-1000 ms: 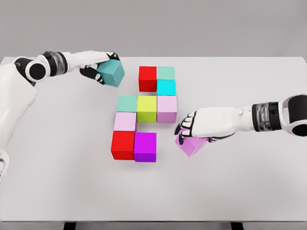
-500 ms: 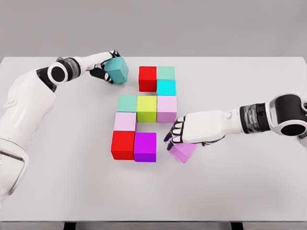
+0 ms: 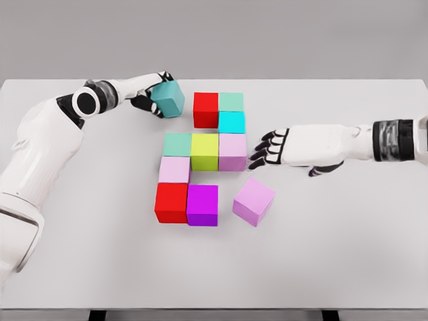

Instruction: Assemble the squares on the desktop into the number 2

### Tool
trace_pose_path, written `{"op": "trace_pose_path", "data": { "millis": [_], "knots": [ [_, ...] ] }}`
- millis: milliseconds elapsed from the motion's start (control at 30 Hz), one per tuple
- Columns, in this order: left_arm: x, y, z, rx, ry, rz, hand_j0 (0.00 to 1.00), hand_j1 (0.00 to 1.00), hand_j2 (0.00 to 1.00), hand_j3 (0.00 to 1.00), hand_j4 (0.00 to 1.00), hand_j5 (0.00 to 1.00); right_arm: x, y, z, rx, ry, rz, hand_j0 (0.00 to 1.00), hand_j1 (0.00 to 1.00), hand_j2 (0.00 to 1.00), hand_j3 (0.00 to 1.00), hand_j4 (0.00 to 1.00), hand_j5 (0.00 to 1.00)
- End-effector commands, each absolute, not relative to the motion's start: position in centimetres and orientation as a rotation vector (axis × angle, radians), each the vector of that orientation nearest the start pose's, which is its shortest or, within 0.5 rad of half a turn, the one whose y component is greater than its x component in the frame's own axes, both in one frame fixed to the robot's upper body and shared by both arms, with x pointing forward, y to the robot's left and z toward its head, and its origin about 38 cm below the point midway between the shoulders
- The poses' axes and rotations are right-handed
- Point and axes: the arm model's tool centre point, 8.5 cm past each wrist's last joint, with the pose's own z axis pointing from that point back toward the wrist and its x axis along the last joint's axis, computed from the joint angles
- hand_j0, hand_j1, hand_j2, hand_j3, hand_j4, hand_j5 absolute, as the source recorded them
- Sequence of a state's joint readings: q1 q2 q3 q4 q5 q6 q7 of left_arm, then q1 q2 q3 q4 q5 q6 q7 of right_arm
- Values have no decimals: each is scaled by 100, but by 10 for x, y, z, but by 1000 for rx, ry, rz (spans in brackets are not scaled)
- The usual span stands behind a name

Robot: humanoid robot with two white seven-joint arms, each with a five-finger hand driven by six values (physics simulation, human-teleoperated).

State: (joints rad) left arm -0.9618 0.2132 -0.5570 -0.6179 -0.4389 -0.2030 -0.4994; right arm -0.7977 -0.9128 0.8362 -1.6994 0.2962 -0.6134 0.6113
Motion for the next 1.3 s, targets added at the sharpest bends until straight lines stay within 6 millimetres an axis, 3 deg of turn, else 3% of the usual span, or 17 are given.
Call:
{"op": "trace_pose_path", "data": {
  "millis": [0, 133, 333, 400, 600, 767, 1033, 1267],
  "knots": [
    [576, 217, 159, 277, -1210, -1398, 30, 30, 30, 30, 30, 30, 407, -274, 262, 418, 1784, -3021, 100, 100, 100, 100, 100, 100],
    [575, 212, 158, 253, -1202, -1410, 30, 30, 30, 30, 30, 30, 422, -301, 249, 473, 1797, -3125, 100, 100, 100, 100, 100, 100],
    [575, 202, 157, 242, -1210, -1405, 31, 31, 31, 31, 31, 31, 428, -317, 226, 528, 1689, -3227, 100, 100, 100, 100, 100, 100],
    [575, 201, 157, 242, -1211, -1406, 36, 36, 36, 36, 36, 36, 427, -319, 214, 529, 1620, -3265, 100, 100, 100, 100, 100, 100],
    [575, 200, 157, 239, -1212, -1405, 44, 44, 44, 44, 44, 44, 422, -304, 190, 443, 1524, -3290, 100, 100, 100, 100, 100, 100],
    [575, 199, 157, 239, -1214, -1405, 67, 67, 67, 67, 67, 67, 414, -291, 184, 380, 1499, -3270, 100, 100, 100, 100, 100, 100],
    [575, 198, 157, 227, -1224, -1392, 75, 75, 75, 75, 75, 75, 402, -270, 190, 332, 1497, -3196, 100, 100, 100, 100, 100, 100],
    [575, 198, 157, 210, -1234, -1376, 90, 90, 90, 90, 90, 90, 386, -246, 200, 284, 1498, -3100, 100, 100, 100, 100, 100, 100]
  ]
}}
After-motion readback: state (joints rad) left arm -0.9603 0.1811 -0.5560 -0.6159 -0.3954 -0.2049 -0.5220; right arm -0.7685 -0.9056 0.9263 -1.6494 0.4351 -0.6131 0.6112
